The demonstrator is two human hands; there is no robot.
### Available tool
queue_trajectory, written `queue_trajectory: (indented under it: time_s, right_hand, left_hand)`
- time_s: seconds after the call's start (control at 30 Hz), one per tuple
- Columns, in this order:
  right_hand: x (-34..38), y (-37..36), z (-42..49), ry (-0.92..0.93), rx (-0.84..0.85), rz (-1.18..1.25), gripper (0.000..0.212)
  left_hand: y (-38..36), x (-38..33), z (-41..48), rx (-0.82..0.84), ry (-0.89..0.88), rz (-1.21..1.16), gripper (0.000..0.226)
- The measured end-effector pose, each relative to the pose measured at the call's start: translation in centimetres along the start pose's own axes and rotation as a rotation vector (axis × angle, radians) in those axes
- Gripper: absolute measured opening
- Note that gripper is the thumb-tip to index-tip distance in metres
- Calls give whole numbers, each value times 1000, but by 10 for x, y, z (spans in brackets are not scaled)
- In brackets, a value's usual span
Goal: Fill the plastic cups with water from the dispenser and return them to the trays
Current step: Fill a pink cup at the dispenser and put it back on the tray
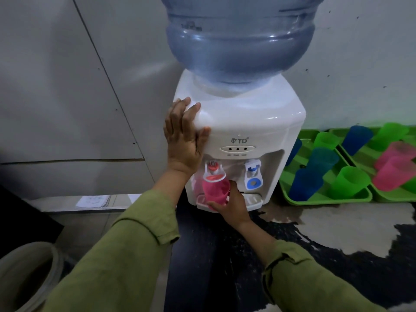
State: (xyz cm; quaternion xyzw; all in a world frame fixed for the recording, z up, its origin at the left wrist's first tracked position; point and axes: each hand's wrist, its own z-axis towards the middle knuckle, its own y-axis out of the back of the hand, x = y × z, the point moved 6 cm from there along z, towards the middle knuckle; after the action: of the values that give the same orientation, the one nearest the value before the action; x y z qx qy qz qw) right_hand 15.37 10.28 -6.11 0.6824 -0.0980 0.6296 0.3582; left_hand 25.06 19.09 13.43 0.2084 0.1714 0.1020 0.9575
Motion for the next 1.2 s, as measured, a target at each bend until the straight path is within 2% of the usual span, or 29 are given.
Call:
queue_trajectory:
  time_s: [0.5, 0.87, 1.07, 1.2]
  right_hand:
    - [-6, -1, 3, 11, 31, 38, 74]
    - [-8, -2, 4, -18, 42, 11, 83]
    - [-4, -1, 2, -24, 54, 15, 81]
    - [1, -2, 2, -43, 61, 29, 80]
  left_hand:
    - [-3, 3, 0, -7, 5, -6, 46]
    - [0, 1, -1, 63, 25, 1, 45]
    - [6, -3, -5, 125, 134, -100, 50]
    - [16, -6, -10, 63, 215, -184, 46]
